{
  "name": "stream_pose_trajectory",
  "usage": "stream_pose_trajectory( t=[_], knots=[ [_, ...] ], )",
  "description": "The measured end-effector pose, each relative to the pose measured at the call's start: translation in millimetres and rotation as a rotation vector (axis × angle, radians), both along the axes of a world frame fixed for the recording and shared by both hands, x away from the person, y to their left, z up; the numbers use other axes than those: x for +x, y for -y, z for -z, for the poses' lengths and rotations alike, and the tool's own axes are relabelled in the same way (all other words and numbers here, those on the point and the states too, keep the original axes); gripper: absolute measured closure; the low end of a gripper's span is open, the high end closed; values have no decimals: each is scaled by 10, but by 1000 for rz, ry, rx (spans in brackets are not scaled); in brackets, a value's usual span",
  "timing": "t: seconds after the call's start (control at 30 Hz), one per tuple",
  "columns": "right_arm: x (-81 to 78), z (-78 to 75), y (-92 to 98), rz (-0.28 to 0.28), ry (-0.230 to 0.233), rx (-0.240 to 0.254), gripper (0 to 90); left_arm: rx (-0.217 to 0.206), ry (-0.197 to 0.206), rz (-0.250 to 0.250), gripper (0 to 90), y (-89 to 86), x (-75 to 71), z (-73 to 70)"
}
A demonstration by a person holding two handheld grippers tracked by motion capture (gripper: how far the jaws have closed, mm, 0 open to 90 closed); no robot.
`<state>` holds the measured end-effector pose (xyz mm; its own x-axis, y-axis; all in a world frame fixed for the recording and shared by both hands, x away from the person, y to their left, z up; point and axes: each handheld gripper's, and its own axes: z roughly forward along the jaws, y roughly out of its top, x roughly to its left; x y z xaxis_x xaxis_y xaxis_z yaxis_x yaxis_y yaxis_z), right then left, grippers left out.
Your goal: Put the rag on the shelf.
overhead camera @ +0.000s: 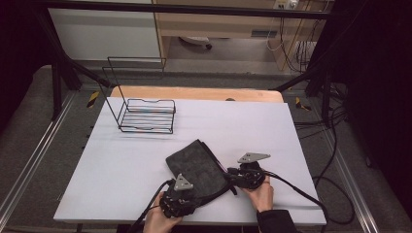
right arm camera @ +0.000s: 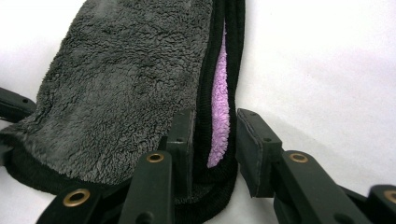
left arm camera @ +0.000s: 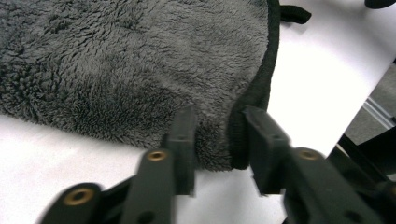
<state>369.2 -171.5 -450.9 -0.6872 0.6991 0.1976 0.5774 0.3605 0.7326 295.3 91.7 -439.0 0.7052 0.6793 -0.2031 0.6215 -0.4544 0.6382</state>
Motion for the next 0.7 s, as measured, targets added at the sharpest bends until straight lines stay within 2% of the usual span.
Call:
stream_pose_trajectory(
  t=[0.1, 0.2, 0.23, 0.33, 0.47, 0.7],
  knots=[
    [-9, -10, -3, -2, 1, 0, 669, 8, 4, 8, 769, -4, -1, -17],
    [-14, -25, 6, -11, 27, 11, 606, 29, 19, 12, 848, -11, 3, -16],
    [-25, -50, 10, -7, 42, 36, 534, 28, 15, 18, 851, -18, 9, -17],
    [-31, -75, 19, 4, 53, 49, 508, 37, 23, 32, 854, -22, 14, -24],
    [-25, -109, 58, 21, 69, 48, 413, 37, 35, 51, 857, -33, 12, -35],
    [-30, -115, 64, 0, 57, 57, 389, 11, 27, 64, 860, -97, 37, -66]
  ],
)
